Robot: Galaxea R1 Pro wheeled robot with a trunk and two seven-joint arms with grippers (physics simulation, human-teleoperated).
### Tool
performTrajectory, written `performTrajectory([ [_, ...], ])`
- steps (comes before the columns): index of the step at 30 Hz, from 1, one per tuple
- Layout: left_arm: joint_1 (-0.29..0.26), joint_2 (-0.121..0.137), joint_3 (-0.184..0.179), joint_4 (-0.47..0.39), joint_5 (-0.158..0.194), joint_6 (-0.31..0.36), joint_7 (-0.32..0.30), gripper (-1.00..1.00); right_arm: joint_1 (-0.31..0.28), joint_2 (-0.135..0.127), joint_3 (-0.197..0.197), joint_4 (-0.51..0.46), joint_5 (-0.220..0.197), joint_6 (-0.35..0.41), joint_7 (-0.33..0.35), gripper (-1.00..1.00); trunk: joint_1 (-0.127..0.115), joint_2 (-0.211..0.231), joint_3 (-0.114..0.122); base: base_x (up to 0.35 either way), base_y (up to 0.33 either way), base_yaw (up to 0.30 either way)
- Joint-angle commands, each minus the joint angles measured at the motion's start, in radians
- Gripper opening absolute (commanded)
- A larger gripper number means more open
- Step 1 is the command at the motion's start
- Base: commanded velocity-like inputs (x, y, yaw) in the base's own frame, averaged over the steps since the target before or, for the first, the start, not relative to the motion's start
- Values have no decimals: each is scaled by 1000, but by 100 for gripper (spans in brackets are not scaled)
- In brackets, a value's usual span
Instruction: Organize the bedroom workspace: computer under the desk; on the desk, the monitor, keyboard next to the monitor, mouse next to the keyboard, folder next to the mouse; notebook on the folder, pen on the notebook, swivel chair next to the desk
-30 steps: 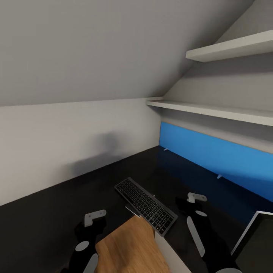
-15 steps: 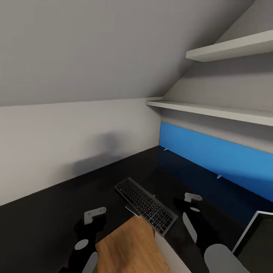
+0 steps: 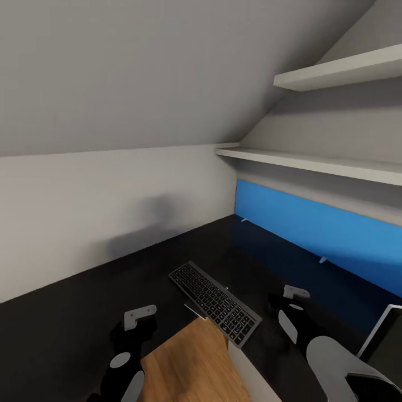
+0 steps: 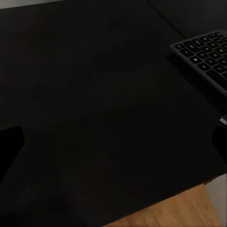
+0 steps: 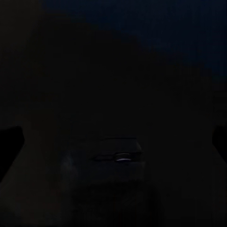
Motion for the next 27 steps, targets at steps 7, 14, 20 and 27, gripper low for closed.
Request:
performTrajectory([
  [7,-1,0,-2,-23,7,4,7,100,-1,-3,-2,4,-9,1,-2,100,15,-29,-14,0,0,0],
  [14,-1,0,-21,-25,7,5,7,100,-1,-2,-2,4,-10,1,1,100,42,-78,-36,0,0,0],
  [20,-1,0,-24,-24,7,5,7,100,-1,-2,-2,3,-11,0,7,100,65,-120,-55,0,0,0],
  [27,-1,0,-25,-23,7,5,7,100,-1,-2,-1,2,-10,-1,75,100,92,-169,-77,0,0,0],
])
